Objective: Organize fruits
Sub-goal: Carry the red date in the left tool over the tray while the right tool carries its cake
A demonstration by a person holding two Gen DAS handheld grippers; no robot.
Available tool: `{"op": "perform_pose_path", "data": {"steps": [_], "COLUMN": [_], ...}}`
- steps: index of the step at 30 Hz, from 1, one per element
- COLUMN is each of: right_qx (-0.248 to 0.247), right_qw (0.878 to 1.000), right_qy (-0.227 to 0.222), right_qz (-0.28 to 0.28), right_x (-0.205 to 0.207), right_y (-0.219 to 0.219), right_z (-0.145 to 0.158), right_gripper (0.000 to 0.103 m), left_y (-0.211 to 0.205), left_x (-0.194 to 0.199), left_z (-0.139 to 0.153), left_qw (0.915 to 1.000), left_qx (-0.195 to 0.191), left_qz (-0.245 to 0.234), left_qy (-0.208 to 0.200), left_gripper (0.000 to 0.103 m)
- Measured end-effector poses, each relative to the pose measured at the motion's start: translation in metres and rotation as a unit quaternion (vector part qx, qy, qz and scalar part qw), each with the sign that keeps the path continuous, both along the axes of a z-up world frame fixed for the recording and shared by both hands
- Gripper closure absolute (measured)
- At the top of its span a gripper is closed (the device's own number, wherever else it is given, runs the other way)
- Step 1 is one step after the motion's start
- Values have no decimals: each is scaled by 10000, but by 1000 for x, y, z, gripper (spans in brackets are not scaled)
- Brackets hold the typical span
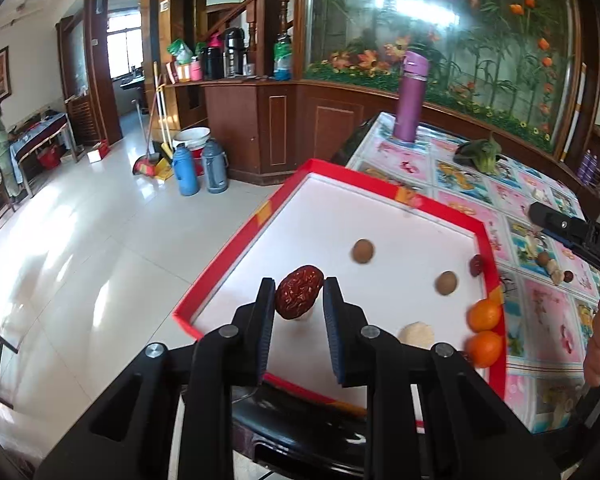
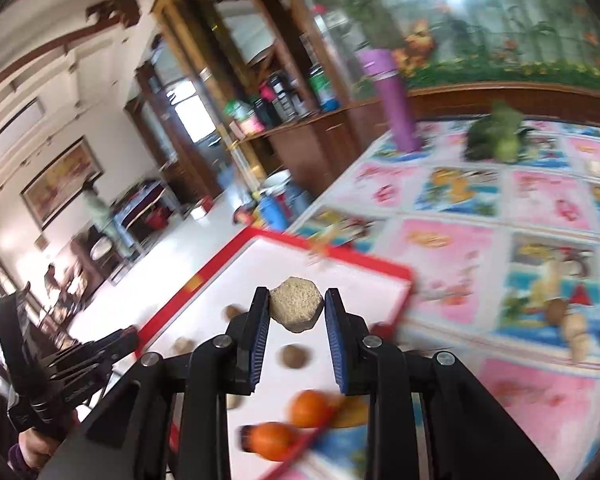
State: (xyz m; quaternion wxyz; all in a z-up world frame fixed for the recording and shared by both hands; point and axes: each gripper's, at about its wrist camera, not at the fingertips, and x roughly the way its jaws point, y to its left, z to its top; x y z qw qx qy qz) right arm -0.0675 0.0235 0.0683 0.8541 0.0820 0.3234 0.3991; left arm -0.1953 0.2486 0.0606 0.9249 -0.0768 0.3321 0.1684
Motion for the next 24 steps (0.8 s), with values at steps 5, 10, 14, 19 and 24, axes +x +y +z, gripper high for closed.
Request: {"op": "perform_pose_path", "data": {"steps": [5,10,14,19,24], "right_qx": [-212,-580,-917,-1117,-1282], "right_qw": [9991,9966,9923,9890,9866], "right_qy": [72,416,662,818,884], "right_qz": [352,409,497,513,488], "right_x": [-16,-7,-3,-1,0], "right_y": [51,74,85,90,93], "right_z": [-14,-34,-47,-54,-58], "right_gripper": [77,77,77,77,76], "left_y": [-2,-13,-19,-19,-16], "left_x": [6,15,24,31,36], "left_z": [-14,-18,-24,-31,-39], "left_qw": [9998,9995,9993,9985,9973], "left_qx": [-57,-4,90,324,433], "left_qz": [-127,-274,-238,-99,-17], "left_qy": [132,167,263,433,593], "left_gripper": [77,77,77,77,77]}}
